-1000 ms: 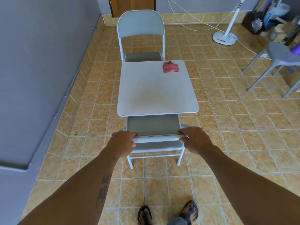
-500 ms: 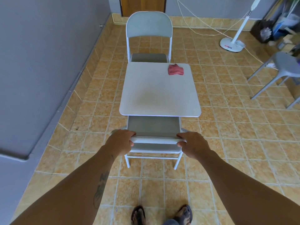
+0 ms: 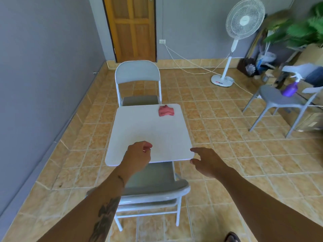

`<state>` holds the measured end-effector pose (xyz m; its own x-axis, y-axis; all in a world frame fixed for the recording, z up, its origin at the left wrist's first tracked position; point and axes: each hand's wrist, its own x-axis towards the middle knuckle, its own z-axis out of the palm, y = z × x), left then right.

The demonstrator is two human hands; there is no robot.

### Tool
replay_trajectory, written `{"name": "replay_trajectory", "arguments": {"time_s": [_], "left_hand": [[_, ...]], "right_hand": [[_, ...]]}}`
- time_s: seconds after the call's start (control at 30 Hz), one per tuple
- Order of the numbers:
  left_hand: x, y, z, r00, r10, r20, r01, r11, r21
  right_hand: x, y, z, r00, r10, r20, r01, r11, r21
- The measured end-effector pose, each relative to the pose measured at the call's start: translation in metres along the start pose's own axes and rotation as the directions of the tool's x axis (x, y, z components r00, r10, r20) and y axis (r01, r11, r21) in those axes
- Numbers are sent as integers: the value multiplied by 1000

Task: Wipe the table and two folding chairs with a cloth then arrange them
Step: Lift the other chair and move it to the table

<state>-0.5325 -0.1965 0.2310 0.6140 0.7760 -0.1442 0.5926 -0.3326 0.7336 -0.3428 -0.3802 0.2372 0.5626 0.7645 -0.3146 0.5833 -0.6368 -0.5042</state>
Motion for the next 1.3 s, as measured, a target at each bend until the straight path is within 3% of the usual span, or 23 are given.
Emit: {"name": "replay_trajectory", "arguments": {"time_s": [0.27,0.53,0.8,1.1,1.3], "left_hand": [[118,167,93,995,94,-25,-88,978,188],[228,309,153,995,81,-55,-69,977,203],[352,355,161,997,20,-73,-16,999,51],[572,389,123,981,4,-194,6,999,49],[686,387,95,960,-94,-264,119,990,78]], "right_hand": [[95,111,-160,997,-46,-53,46,999,-10],[194,189,-314,994,-91,-58,87,994,-64],[317,181,-386,977,-209,-43,203,973,-114],[532,134,-455,953,-304,0,300,939,-171],[668,95,-484,937,-339,79,348,917,-193]]}}
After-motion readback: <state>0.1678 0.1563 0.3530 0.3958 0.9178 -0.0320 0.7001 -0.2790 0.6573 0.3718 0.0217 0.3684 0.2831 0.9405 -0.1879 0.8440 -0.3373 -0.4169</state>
